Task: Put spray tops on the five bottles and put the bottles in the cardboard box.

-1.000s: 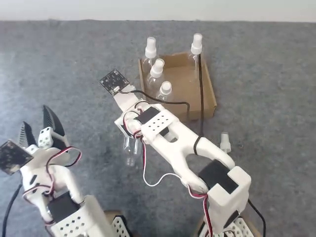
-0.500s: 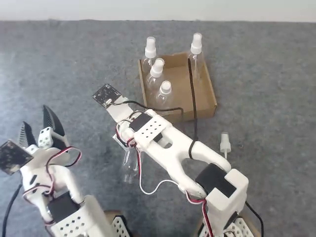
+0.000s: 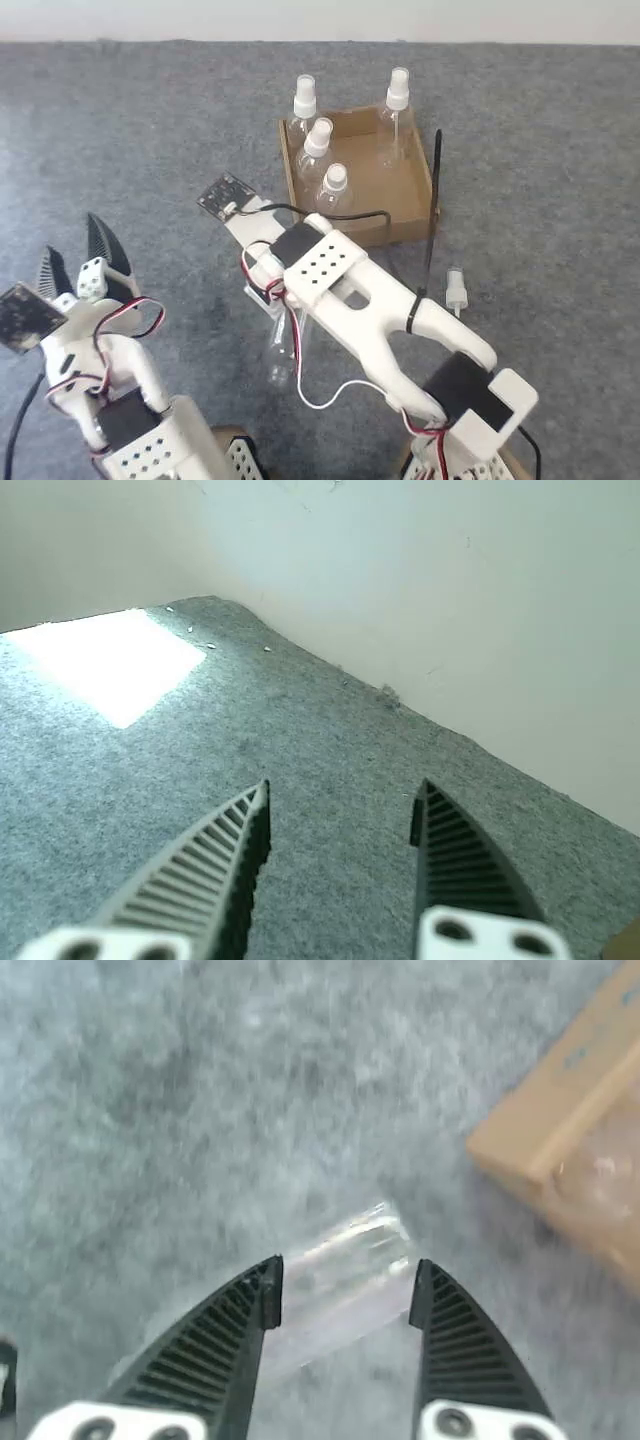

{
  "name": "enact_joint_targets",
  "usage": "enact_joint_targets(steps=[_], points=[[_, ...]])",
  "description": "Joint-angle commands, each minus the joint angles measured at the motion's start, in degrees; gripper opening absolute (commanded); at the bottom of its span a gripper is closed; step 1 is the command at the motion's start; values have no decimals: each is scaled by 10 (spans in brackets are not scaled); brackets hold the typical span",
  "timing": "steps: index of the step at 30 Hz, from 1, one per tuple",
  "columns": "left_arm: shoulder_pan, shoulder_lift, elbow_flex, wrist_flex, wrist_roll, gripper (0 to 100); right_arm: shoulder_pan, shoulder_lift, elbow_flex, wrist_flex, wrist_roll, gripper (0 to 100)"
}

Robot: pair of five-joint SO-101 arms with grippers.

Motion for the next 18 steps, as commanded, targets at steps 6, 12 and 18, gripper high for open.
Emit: enact_joint_targets(steps=[6, 12, 18], points=[[-3, -7, -5, -19, 6, 214, -1, -43, -8, 130, 1, 166], [-3, -7, -5, -19, 6, 214, 6, -43, -8, 196, 1, 166], [-3, -7, -5, -19, 6, 214, 54, -44, -8, 231, 1, 167]])
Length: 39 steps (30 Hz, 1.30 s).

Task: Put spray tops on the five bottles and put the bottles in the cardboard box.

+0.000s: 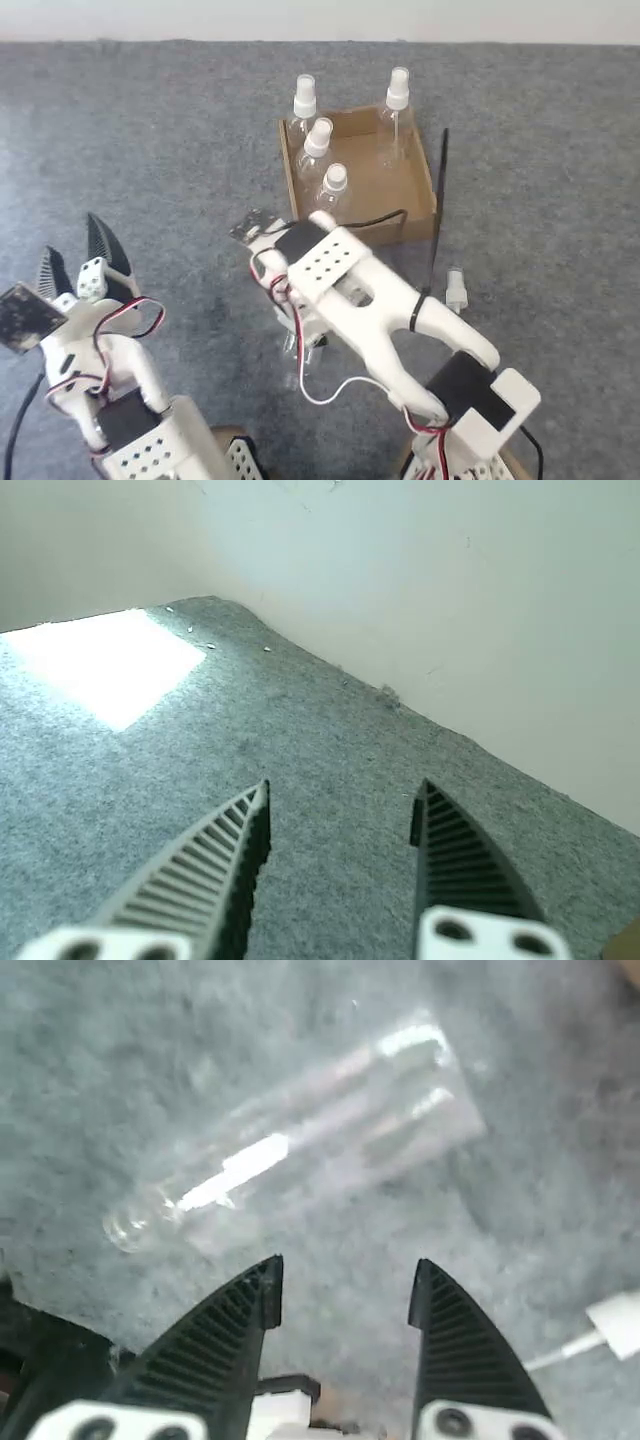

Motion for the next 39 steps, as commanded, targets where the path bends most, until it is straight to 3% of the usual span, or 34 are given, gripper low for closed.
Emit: enact_joint_targets(steps=[1, 13, 24, 39], points=[[-3, -7, -5, -19, 6, 214, 36, -44, -8, 29, 1, 167], [-3, -7, -5, -19, 6, 214, 80, -49, -11, 75, 0, 167], [-3, -7, -5, -19, 5, 214, 21, -223, -8, 89, -4, 166], [-3, -7, -5, -19, 5, 214, 10, -236, -7, -84, -6, 165]])
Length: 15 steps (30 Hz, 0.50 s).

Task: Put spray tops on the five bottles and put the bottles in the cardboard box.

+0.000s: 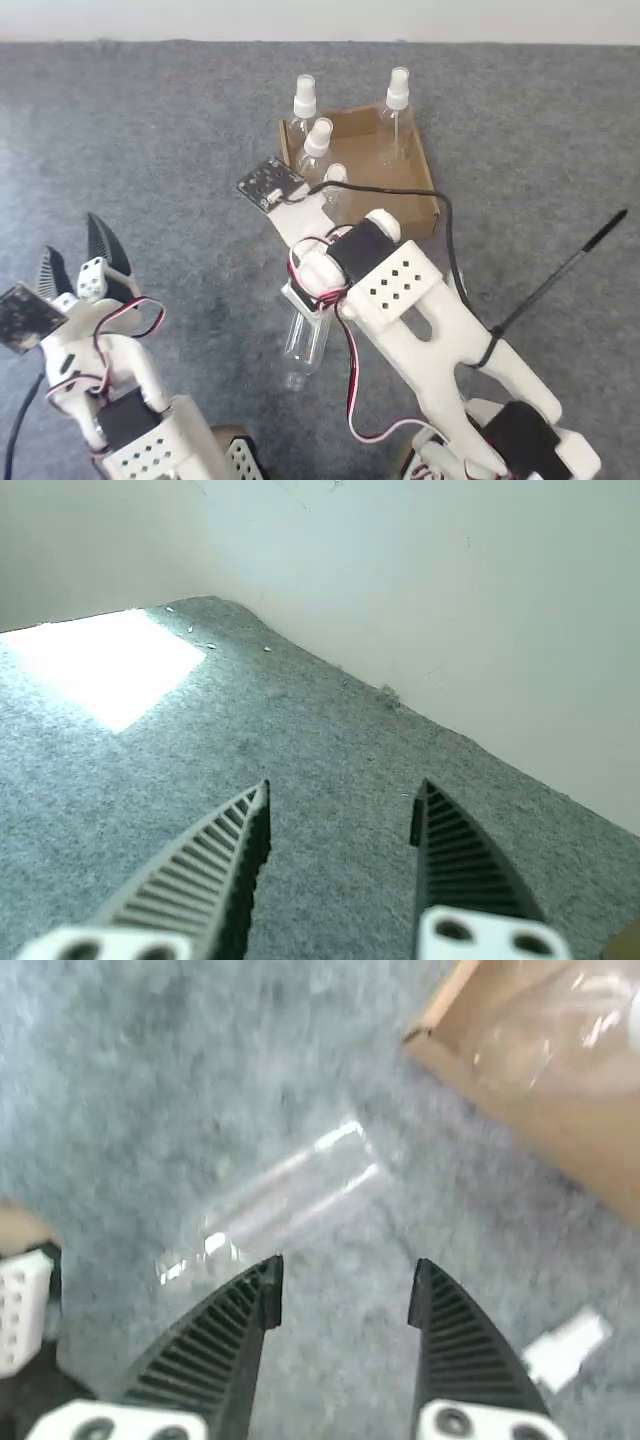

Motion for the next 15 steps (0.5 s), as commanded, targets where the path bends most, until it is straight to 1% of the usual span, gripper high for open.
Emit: enact_joint_targets(steps=[1, 3, 8, 10, 15], points=[[-3, -7, -5, -19, 5, 214, -6, -29, -6, -42, -6, 165], [-3, -7, -5, -19, 5, 214, -12, -29, 9, -64, -6, 143], [-3, -7, -5, -19, 5, 214, -61, -29, 91, -168, -5, 1], [-3, -7, -5, -19, 5, 214, -69, -29, 121, -212, -5, 18], [-3, -7, -5, -19, 5, 214, -66, -27, 175, -316, -2, 7]])
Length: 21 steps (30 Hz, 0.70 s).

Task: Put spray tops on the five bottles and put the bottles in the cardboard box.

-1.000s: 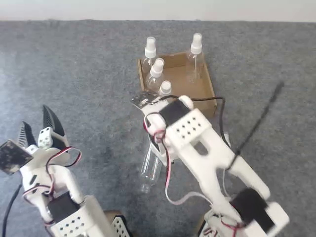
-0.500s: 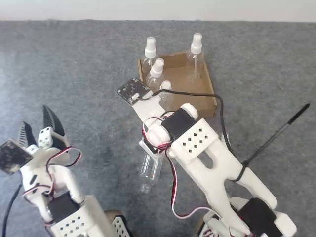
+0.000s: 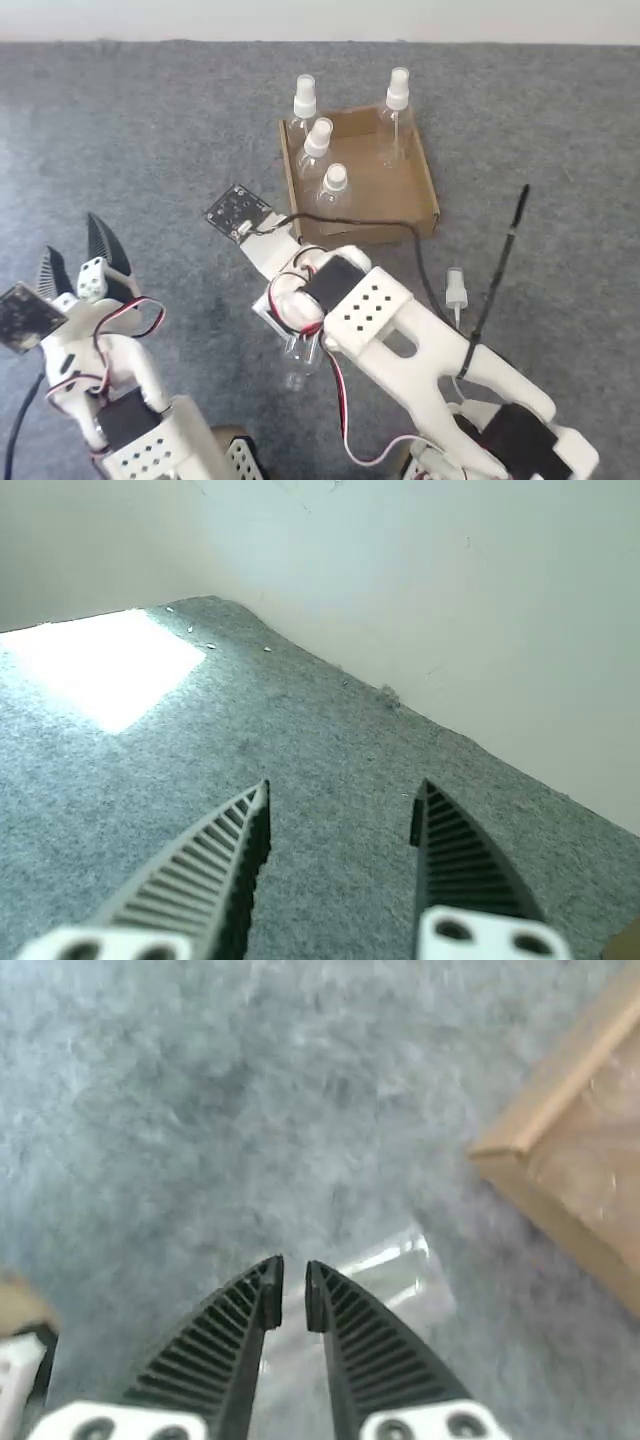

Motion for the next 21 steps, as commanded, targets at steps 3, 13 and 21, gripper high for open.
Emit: enact_joint_targets(steps=[3, 13, 21], points=[[-3, -7, -5, -19, 5, 214, -4, 0, 23, -98, -1, 7], [-3, -7, -5, -19, 5, 214, 64, 143, -40, -77, 52, 7], [-3, -7, -5, -19, 5, 214, 108, 167, -64, 44, 121, 7]])
